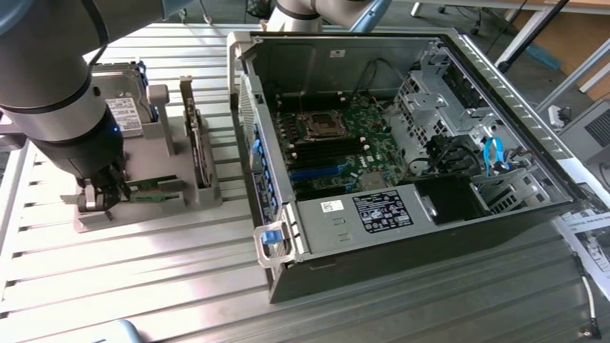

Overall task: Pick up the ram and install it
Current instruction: 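Pick up the ram and move it above insertion slot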

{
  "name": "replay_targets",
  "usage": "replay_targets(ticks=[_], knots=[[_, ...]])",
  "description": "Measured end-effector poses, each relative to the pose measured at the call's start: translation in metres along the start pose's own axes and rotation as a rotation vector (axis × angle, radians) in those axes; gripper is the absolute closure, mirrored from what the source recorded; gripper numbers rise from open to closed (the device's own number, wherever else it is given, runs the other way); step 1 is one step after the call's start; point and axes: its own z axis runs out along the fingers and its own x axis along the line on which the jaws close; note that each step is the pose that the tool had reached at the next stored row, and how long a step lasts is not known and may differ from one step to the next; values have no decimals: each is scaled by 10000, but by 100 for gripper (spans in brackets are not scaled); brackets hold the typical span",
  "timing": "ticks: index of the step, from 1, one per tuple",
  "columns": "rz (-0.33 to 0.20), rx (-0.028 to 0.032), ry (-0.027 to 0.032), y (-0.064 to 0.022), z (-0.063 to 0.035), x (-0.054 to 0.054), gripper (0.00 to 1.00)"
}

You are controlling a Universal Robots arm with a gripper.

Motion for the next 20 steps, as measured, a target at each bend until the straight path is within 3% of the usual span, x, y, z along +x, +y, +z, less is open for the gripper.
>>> replay_targets(ticks=[20], knots=[[0,1,0,1,-134,-8,87]])
